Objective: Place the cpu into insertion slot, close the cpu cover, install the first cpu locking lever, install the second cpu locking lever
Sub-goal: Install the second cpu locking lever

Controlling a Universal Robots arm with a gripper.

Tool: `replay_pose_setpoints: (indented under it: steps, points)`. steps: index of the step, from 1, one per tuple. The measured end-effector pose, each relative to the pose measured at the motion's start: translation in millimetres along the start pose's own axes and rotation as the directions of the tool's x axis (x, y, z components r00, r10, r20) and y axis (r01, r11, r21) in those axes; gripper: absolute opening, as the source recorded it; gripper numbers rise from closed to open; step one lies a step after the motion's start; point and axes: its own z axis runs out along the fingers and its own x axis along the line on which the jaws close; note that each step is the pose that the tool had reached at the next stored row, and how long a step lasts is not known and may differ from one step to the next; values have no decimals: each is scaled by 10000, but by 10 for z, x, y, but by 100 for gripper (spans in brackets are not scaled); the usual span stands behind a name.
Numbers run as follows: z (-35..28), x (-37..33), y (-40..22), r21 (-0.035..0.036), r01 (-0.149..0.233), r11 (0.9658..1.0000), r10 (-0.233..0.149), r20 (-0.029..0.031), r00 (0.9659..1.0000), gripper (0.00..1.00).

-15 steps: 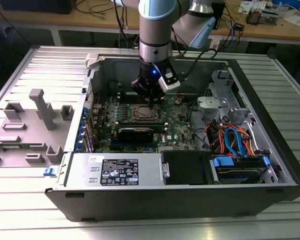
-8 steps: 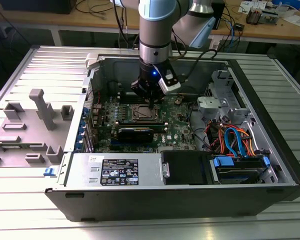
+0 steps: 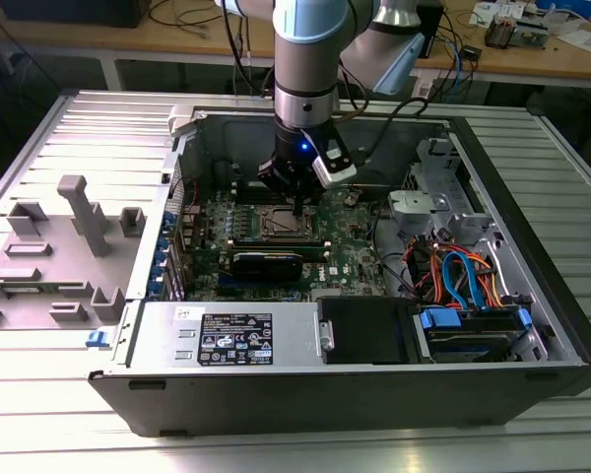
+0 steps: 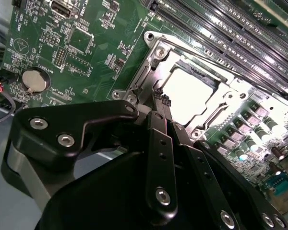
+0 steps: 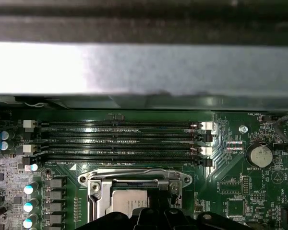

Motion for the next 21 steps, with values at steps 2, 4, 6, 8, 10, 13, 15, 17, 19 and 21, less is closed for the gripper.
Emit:
replay_pose_setpoints:
  steps: [2, 4, 6, 8, 10, 13, 15, 17, 19, 21]
  points:
    - [-7, 0, -1, 2, 2, 10000, -2, -1, 10000, 11]
    - [-33, -1, -1, 0, 1, 10000, -1, 1, 10000, 11]
    - [-67, -2, -1, 1, 1, 10000, -1, 0, 10000, 11]
    - [-87, -3, -1, 2, 2, 10000, -2, 0, 10000, 11]
    - [-97, -3, -2, 2, 2, 10000, -2, 0, 10000, 11]
    - [-103, -4, -16, 1, 3, 10000, -3, 0, 10000, 11]
    - [-102, -3, -34, 0, 2, 10000, -2, 0, 10000, 11]
    - [-102, -3, -79, -15, 0, 10000, 0, 1, 10000, 11]
    - [-101, -2, -132, -26, 0, 10000, 0, 0, 10000, 11]
    - [-99, -2, -183, -27, 1, 10000, -1, 0, 10000, 11]
